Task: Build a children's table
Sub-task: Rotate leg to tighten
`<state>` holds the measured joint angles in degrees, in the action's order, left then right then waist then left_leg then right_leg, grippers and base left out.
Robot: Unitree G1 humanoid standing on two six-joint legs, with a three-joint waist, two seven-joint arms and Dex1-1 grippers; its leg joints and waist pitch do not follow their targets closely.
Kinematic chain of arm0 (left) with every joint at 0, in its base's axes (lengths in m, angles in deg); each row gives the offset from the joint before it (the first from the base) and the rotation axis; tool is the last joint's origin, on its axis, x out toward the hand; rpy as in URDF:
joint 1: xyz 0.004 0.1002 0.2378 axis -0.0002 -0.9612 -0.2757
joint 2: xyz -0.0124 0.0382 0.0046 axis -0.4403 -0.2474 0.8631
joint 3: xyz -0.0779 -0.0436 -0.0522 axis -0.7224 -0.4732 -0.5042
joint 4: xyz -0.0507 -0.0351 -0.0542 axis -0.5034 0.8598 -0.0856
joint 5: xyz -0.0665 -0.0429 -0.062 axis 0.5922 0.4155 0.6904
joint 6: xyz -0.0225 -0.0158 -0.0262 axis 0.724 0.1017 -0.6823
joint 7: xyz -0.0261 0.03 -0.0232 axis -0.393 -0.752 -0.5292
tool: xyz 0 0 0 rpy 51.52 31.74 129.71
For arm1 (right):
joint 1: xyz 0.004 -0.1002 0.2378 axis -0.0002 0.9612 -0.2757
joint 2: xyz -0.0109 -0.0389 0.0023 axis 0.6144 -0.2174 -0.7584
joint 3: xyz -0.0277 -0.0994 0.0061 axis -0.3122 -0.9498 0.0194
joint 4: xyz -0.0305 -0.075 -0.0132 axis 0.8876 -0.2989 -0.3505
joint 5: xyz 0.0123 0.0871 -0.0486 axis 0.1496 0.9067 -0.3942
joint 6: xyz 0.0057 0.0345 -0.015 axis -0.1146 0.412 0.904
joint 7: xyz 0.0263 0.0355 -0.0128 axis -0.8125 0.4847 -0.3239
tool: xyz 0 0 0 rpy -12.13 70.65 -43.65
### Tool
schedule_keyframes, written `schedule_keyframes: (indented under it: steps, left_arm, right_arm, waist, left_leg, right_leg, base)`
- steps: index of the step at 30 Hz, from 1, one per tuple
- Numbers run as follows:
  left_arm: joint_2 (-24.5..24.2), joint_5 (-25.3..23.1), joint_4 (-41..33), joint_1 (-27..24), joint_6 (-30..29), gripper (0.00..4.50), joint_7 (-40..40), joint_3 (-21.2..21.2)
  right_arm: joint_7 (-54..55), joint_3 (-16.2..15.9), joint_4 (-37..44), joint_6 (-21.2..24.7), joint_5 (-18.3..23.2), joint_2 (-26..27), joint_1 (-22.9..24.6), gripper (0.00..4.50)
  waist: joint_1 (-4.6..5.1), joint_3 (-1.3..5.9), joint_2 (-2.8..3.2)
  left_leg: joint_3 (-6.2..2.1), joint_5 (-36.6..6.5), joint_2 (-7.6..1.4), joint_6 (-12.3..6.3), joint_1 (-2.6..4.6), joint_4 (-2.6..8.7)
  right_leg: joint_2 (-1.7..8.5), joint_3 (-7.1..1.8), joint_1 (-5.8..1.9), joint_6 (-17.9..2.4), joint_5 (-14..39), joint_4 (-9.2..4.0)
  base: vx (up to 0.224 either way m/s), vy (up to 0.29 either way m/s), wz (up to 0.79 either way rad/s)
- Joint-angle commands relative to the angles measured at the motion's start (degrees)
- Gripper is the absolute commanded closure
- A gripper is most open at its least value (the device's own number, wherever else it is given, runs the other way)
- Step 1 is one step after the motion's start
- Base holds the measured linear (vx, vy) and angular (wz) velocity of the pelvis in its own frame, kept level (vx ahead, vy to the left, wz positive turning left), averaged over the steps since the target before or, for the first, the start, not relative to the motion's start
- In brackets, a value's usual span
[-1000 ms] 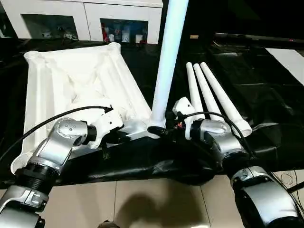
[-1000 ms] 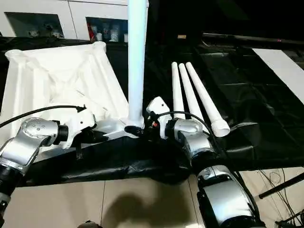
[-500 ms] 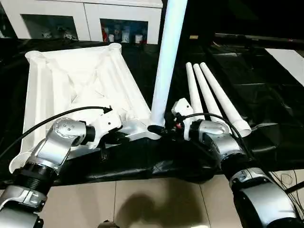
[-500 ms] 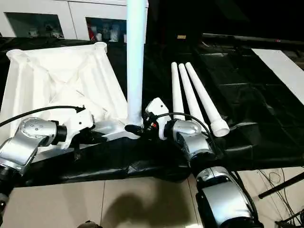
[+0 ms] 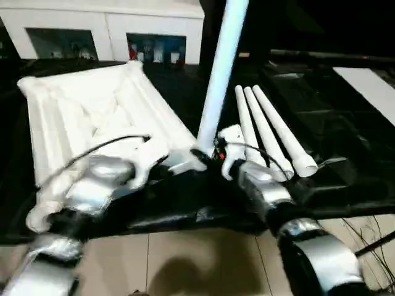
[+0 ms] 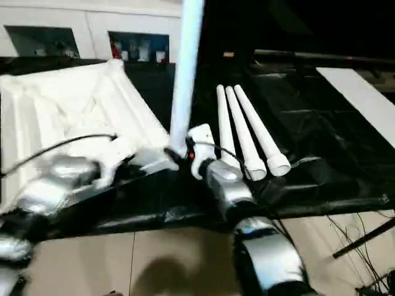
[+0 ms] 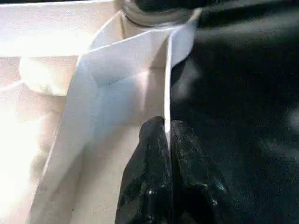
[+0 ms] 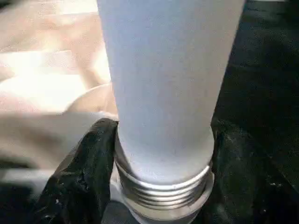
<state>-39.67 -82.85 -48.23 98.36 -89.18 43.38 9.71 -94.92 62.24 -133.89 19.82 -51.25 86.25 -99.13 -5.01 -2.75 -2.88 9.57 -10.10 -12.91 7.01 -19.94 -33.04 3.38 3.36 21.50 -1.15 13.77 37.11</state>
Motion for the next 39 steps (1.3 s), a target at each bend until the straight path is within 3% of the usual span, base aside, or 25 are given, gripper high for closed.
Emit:
schedule_keyframes:
  steps: [1,3,4,5,6,9,15,16,17,21,27,32,39]
  left_arm:
    - [3.07,-0.34,0.56,1.86,-2.03,4.50,-7.67,-1.74]
    - [4.90,-0.09,-0.39,2.12,-3.70,4.50,-8.97,-1.81]
    - [5.80,0.07,-1.17,2.23,-4.81,4.50,-9.54,-1.98]
    - [5.99,0.00,-1.48,2.25,-5.02,4.50,-9.76,-2.03]
    - [5.94,-0.11,-1.57,2.24,-4.83,4.50,-9.84,-2.00]
    - [5.88,-0.17,-1.48,2.29,-4.83,4.50,-9.71,-1.88]
    - [5.30,-0.41,-1.77,1.95,-4.80,4.50,-9.80,-2.02]
    - [5.18,-0.42,-1.82,1.94,-4.53,4.50,-9.66,-1.96]
    - [4.69,-0.45,-1.84,1.86,-3.02,4.50,-9.04,-1.75]
    - [2.72,0.10,-2.46,1.15,1.77,4.50,-5.32,-1.02]
    - [-2.53,1.12,-4.00,-1.51,5.49,4.50,2.53,0.14]
    - [-6.33,3.17,-5.78,-3.99,10.22,4.50,10.21,1.14]
    - [-10.37,5.97,-8.32,-5.82,12.01,4.50,19.01,1.56]
  right_arm:
    - [4.27,0.60,-5.29,4.81,0.34,3.46,1.54,1.80]
    - [6.50,2.33,-6.01,5.44,1.60,4.97,0.43,1.80]
    - [7.99,3.30,-6.36,5.54,2.06,5.62,-0.26,1.80]
    - [8.35,3.40,-6.46,5.55,1.90,5.78,-0.53,1.81]
    - [8.08,3.17,-6.49,5.64,1.60,5.81,-0.64,1.81]
    - [7.58,2.90,-6.70,5.85,1.27,5.86,-0.89,1.81]
    - [6.11,3.66,-6.91,2.98,0.59,6.09,-2.07,1.81]
    - [5.86,3.99,-6.78,2.16,0.60,6.07,-2.29,1.25]
    - [4.63,4.16,-6.20,0.37,0.49,5.71,-2.89,1.25]
    - [1.83,2.99,-4.70,-2.03,-0.59,3.77,-3.89,0.83]
    - [-7.24,0.35,-2.12,-0.56,-2.73,-2.10,-3.82,0.22]
    - [-17.60,-2.24,-0.04,-0.63,-4.66,-6.38,-2.06,0.22]
    - [-32.23,-5.51,3.61,-3.94,-4.90,-10.36,1.22,0.22]
  waist:
    - [0.09,3.01,0.60]
    - [-0.09,3.05,0.86]
    - [-0.12,3.07,0.53]
    - [-0.23,3.11,0.70]
    - [-0.22,3.13,0.44]
    - [-0.29,3.20,0.39]
    - [-0.22,3.15,0.46]
    - [-0.27,3.16,0.77]
    - [-0.17,3.19,0.65]
    - [0.03,3.55,0.77]
    - [0.13,3.77,1.07]
    - [-0.02,3.97,1.15]
    - [-0.44,3.81,1.10]
  left_leg:
    - [0.19,-12.79,-0.63,1.63,0.55,4.05]
    - [0.21,-12.70,-0.55,1.27,0.52,4.00]
    - [0.20,-12.44,-0.56,1.13,0.45,4.02]
    - [0.18,-11.52,-0.53,0.97,0.38,4.01]
    - [0.23,-11.17,-0.49,0.82,0.25,3.97]
    - [0.21,-9.82,-0.40,0.24,0.00,3.96]
    - [0.22,-11.17,-0.44,0.36,0.00,4.03]
    - [0.17,-11.04,-0.46,0.41,-0.02,4.04]
    - [0.22,-10.78,-0.44,0.35,-0.09,4.01]
    - [0.20,-7.46,-0.37,-0.62,-0.52,3.72]
    - [0.44,-4.17,-0.36,-2.53,-0.47,3.26]
    - [0.54,-1.98,-0.36,-4.24,-0.71,2.86]
    - [0.70,-4.75,-0.64,-4.38,-0.66,2.95]
  right_leg:
    - [4.28,-2.91,-1.88,-11.09,7.25,-4.93]
    - [4.32,-2.97,-1.73,-10.09,7.48,-5.00]
    - [4.32,-2.95,-1.76,-9.91,7.28,-4.97]
    - [4.24,-2.86,-1.64,-9.54,6.30,-4.87]
    - [4.24,-2.88,-1.71,-9.43,5.76,-4.87]
    - [4.19,-2.81,-1.87,-9.11,3.52,-4.68]
    - [4.28,-2.89,-1.70,-8.69,5.82,-4.96]
    - [4.31,-2.88,-1.67,-8.74,5.49,-4.89]
    - [4.22,-2.87,-1.69,-8.93,4.66,-4.88]
    - [4.03,-2.78,-2.06,-10.05,-0.98,-4.18]
    - [3.85,-2.74,-2.14,-12.37,-7.37,-3.74]
    - [3.61,-2.67,-2.13,-14.04,-13.24,-3.07]
    - [3.72,-2.62,-2.15,-14.78,-10.64,-3.15]
  base:
    - [0.000,0.000,0.00]
    - [0.000,0.000,0.00]
    - [0.000,0.000,0.00]
    - [0.000,0.000,0.00]
    - [0.000,0.000,0.00]
    - [0.000,0.000,0.00]
    - [0.000,0.000,0.00]
    - [0.000,0.000,0.00]
    - [0.000,0.000,0.00]
    - [0.000,0.000,0.00]
    - [0.000,0.000,0.00]
    - [0.000,0.000,0.00]
    - [0.000,0.000,0.00]
